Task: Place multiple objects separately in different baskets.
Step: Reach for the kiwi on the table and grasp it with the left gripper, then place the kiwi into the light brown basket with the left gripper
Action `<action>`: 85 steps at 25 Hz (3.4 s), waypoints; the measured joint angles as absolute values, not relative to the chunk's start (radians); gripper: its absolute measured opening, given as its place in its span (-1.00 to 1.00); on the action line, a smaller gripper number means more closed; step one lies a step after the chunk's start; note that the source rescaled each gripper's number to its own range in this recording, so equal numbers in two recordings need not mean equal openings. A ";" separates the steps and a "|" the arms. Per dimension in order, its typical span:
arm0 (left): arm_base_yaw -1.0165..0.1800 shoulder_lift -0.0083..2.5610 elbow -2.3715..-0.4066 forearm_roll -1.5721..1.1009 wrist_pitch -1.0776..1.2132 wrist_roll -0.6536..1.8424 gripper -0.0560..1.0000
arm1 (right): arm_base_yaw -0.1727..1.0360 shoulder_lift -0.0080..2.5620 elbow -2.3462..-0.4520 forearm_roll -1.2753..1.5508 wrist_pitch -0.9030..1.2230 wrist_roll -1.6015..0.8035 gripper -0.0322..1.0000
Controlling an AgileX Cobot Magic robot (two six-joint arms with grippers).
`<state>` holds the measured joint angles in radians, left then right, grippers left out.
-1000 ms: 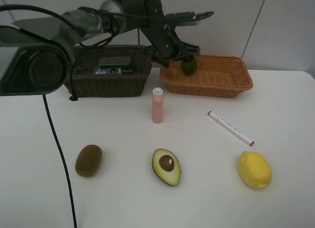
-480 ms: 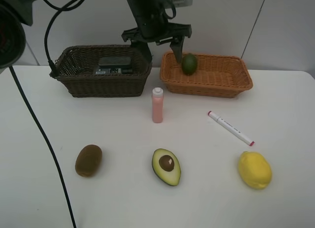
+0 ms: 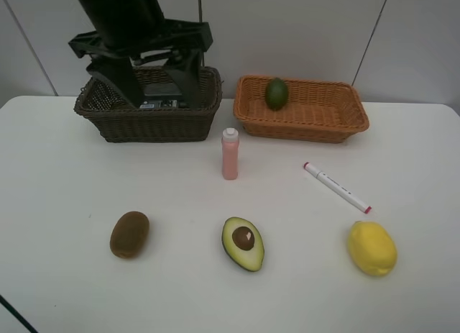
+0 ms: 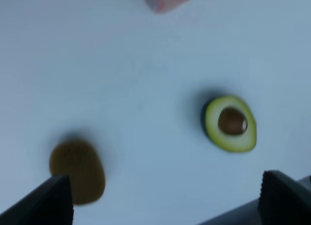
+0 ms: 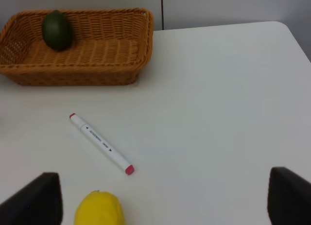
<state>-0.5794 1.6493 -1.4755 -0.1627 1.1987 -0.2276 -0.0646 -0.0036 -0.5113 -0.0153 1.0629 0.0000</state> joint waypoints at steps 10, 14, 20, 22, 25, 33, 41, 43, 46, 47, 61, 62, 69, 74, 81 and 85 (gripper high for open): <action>-0.579 1.420 -0.927 -0.113 1.188 -0.206 0.98 | -0.065 -0.004 -0.511 -0.015 1.063 0.000 0.99; -0.579 1.474 -0.830 -0.111 1.056 -0.209 0.98 | -0.065 -0.004 -0.511 -0.015 1.063 0.000 0.99; -0.579 1.614 -0.800 -0.106 0.882 -0.315 0.98 | -0.065 -0.004 -0.511 -0.015 1.063 0.000 0.99; -0.579 1.657 -0.800 -0.106 0.812 -0.354 0.98 | -0.065 -0.004 -0.511 -0.015 1.063 0.000 0.99; -0.579 1.728 -0.800 -0.105 0.733 -0.380 0.98 | -0.065 -0.004 -0.511 -0.015 1.063 0.000 0.99; -0.579 1.869 -0.799 -0.105 0.587 -0.385 0.98 | -0.065 -0.004 -0.511 -0.015 1.063 0.000 0.99; -0.579 1.897 -0.798 -0.105 0.587 -0.389 -0.30 | -0.065 -0.004 -0.511 -0.015 1.063 0.000 0.99; -0.579 1.895 -0.797 -0.105 0.587 -0.389 -0.29 | -0.065 -0.004 -0.511 -0.015 1.063 0.000 0.99; -0.579 1.865 -0.801 -0.105 0.625 -0.388 -0.29 | -0.065 -0.004 -0.511 -0.015 1.063 0.000 0.99; -0.579 1.845 -0.810 -0.105 0.657 -0.383 -0.29 | -0.065 -0.004 -0.511 -0.015 1.063 0.000 0.99; -0.579 1.877 -1.484 -0.129 0.786 -0.197 -0.29 | -0.065 -0.004 -0.511 -0.014 1.063 0.000 0.99; -0.579 1.926 -1.566 -0.136 0.777 -0.197 -0.29 | -0.065 -0.004 -0.511 -0.014 1.063 0.000 0.99; -0.579 2.372 -2.127 -0.199 0.726 -0.182 -0.29 | -0.065 -0.004 -0.511 -0.014 1.063 0.000 0.99; -0.579 2.637 -2.440 -0.201 0.727 -0.179 -0.29 | -0.065 -0.004 -0.511 -0.014 1.063 0.000 0.99; -0.579 2.708 -2.532 -0.204 0.758 -0.168 0.84 | -0.065 -0.004 -0.511 -0.014 1.063 0.000 0.99; -0.579 2.673 -2.533 -0.204 0.856 -0.168 0.98 | -0.065 -0.004 -0.511 -0.014 1.063 0.000 0.99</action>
<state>-0.5785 2.6731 -2.5332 -0.2040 0.8559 -0.1676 -0.0646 -0.0036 -0.5113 -0.0144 1.0629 0.0000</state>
